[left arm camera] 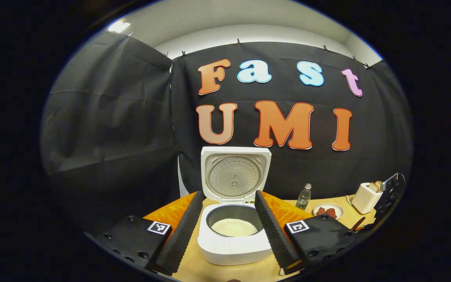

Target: Close the left gripper, press the button to open the rice cooker; take a wooden spoon from the chopstick holder with the right hand, scoop a spoonful of rice and pour it into the rice cooker, then put the wooden spoon back into the chopstick holder.

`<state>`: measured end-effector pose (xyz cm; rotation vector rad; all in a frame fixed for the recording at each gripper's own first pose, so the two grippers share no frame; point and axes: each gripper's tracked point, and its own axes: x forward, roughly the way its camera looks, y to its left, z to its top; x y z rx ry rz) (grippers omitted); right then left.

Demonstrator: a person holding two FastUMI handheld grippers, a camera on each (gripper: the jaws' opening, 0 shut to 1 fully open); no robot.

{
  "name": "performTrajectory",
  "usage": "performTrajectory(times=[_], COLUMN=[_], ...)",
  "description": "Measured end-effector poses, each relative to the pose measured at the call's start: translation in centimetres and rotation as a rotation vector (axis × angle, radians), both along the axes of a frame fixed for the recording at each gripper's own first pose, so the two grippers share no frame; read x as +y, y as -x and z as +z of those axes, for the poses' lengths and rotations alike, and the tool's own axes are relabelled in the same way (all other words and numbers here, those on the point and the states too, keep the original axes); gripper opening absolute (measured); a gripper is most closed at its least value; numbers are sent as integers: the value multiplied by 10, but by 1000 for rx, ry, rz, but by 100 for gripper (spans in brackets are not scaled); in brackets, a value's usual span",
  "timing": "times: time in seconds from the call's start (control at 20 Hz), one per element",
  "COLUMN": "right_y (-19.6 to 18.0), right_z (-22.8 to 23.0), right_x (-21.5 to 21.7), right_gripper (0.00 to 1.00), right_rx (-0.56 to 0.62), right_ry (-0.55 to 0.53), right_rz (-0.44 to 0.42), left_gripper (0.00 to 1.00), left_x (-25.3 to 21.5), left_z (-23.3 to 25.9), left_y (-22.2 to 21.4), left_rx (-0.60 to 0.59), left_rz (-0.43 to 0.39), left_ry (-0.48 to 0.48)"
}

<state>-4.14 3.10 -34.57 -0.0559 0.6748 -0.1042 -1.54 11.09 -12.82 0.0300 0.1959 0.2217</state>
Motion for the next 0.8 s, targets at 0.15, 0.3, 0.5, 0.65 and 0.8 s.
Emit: performTrajectory(times=[0.15,0.3,0.5,0.65,0.8], right_y=[0,3,5,10,16], right_z=[-5,-14,-15,-16,-16], right_x=[5,13,24,43,67], right_gripper=[11,11,11,11,11], right_rx=[-28,-30,-35,-37,-12], right_ry=[99,133,124,81,-40], right_rz=[44,62,43,41,35], left_gripper=[92,92,92,92,87], left_x=[8,11,14,20,23], left_z=[1,-5,-6,-10,-7], left_y=[0,1,2,1,0], left_rx=[3,27,39,60,66], left_rz=[7,11,2,5,-1], left_ry=[-14,-19,-43,-46,-58])
